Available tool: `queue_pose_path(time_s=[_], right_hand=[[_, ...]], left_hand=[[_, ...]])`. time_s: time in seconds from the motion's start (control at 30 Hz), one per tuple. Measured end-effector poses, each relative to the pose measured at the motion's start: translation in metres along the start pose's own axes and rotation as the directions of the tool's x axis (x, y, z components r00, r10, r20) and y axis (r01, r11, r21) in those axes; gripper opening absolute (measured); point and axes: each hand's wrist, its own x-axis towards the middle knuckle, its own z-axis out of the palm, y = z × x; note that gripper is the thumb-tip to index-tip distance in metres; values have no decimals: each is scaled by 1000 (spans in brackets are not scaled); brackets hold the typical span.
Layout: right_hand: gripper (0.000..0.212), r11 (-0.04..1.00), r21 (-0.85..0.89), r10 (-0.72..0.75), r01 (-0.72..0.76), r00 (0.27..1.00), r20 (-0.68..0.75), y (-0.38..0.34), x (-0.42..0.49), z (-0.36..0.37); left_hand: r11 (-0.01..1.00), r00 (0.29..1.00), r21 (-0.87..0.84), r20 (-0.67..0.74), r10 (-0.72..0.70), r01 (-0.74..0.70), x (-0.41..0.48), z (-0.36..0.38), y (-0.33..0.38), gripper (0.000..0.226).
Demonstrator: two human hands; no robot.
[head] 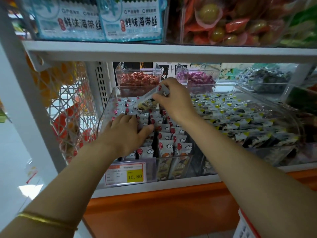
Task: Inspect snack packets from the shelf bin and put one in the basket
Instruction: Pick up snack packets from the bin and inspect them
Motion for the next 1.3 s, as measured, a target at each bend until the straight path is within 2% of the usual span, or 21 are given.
queue_pose_path(time_s=[0.13,0.27,0.37,0.4,0.43,0.5,0.57,0.67,0.77,0.93,1.03,1.1,1.17,1.3], right_hand=[[12,993,-112,-27,43,990,139,-1,24,18],[15,976,-190,-46,106,953,299,-5,39,38],[31,957,-257,-58,136,955,290,-8,42,51],[30,954,-266,-56,138,955,293,-7,41,55],[25,947,-283,-46,151,937,347,-7,40,58],[18,914,-344,2,216,845,535,-4,38,63],[22,902,-356,25,245,792,610,-2,41,62],[18,938,-298,0,175,862,507,-4,52,58],[16,942,-310,-5,132,926,378,-2,62,61],[15,827,-521,43,212,900,434,5,65,80],[2,776,-589,52,223,909,413,7,64,88],[3,855,-488,23,177,927,375,4,65,84],[3,954,-292,23,67,956,293,-2,64,71],[6,998,-54,24,-19,996,83,-18,48,34]], left_hand=[[999,998,45,-53,16,-14,-12,1,4,83],[958,985,287,-171,36,15,-26,-6,1,90],[940,975,324,-218,-38,109,-30,-11,-9,84],[941,976,318,-215,-47,115,-32,-10,-12,81],[944,975,311,-217,-39,107,-34,-7,-14,79],[957,967,280,-255,3,71,-37,-2,-16,81],[973,954,228,-299,31,40,-38,1,-16,88],[991,950,136,-312,29,14,-38,1,-18,94],[996,942,90,-332,42,-13,-38,1,-18,87],[997,935,63,-348,61,-41,-38,2,-19,83],[998,935,52,-351,58,-42,-37,2,-19,80],[998,935,44,-351,58,-45,-37,2,-18,81],[998,934,40,-351,64,-53,-37,2,-18,83],[998,934,-7,-354,50,-56,-37,2,-17,76]])
